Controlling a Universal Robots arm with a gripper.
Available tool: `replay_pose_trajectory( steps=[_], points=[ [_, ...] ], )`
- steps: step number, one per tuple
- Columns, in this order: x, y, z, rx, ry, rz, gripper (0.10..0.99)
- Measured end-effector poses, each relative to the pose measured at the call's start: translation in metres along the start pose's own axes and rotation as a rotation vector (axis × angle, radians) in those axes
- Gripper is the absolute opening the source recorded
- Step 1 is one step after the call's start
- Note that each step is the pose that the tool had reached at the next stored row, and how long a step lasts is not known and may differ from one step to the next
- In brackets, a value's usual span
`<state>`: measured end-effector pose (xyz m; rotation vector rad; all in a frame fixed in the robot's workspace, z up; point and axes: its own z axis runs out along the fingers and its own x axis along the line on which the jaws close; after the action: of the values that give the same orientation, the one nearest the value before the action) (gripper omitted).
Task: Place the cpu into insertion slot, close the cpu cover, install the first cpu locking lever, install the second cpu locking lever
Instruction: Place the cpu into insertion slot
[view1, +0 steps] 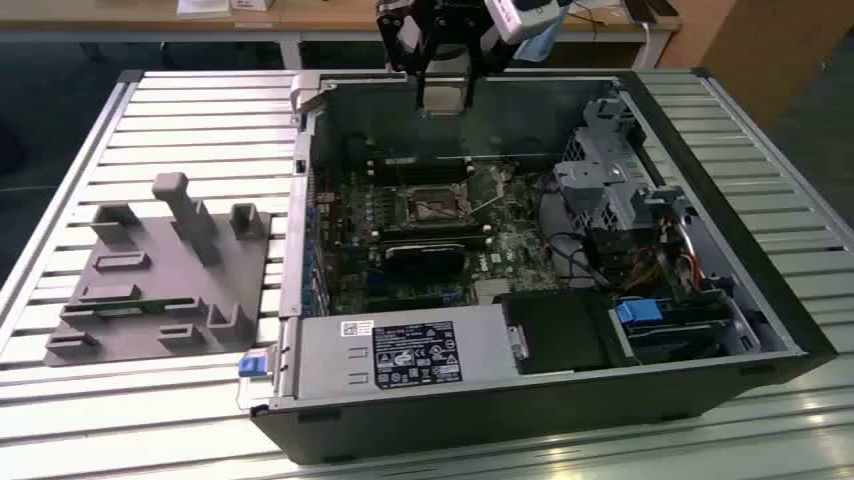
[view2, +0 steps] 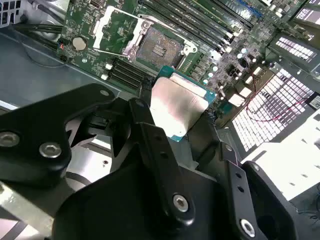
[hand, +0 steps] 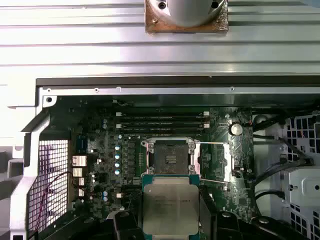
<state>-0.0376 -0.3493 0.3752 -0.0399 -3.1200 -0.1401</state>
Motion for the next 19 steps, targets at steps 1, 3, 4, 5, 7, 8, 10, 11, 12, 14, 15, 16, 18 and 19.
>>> replay_pose_trajectory(
  steps=[1,3,4,5,7,8,10,11,12,14,15,16,18,19],
  points=[
    [0.0,0.0,0.0,0.0,0.0,0.0,0.537],
    [0.0,0.0,0.0,0.0,0.0,0.0,0.537],
    [0.0,0.0,0.0,0.0,0.0,0.0,0.537],
    [0.0,0.0,0.0,0.0,0.0,0.0,0.537],
    [0.0,0.0,0.0,0.0,0.0,0.0,0.537],
    [0.0,0.0,0.0,0.0,0.0,0.0,0.537],
    [0.0,0.0,0.0,0.0,-0.0003,0.003,0.537],
    [0.0,0.0,0.0,0.0,-0.0006,0.006,0.537],
    [0.0,0.0,0.0,0.0,-0.0008,0.01,0.537],
    [0.0,0.0,0.0,0.0,-0.0015,0.018,0.537],
    [0.0,0.0,0.0,0.0,-0.0019,0.022,0.537],
    [0.0,0.0,0.0,0.0,-0.0022,0.025,0.537],
    [0.0,0.0,0.0,-0.001,-0.0029,0.032,0.537],
    [0.0,0.0,0.0,-0.001,-0.0032,0.036,0.537]
  ],
)
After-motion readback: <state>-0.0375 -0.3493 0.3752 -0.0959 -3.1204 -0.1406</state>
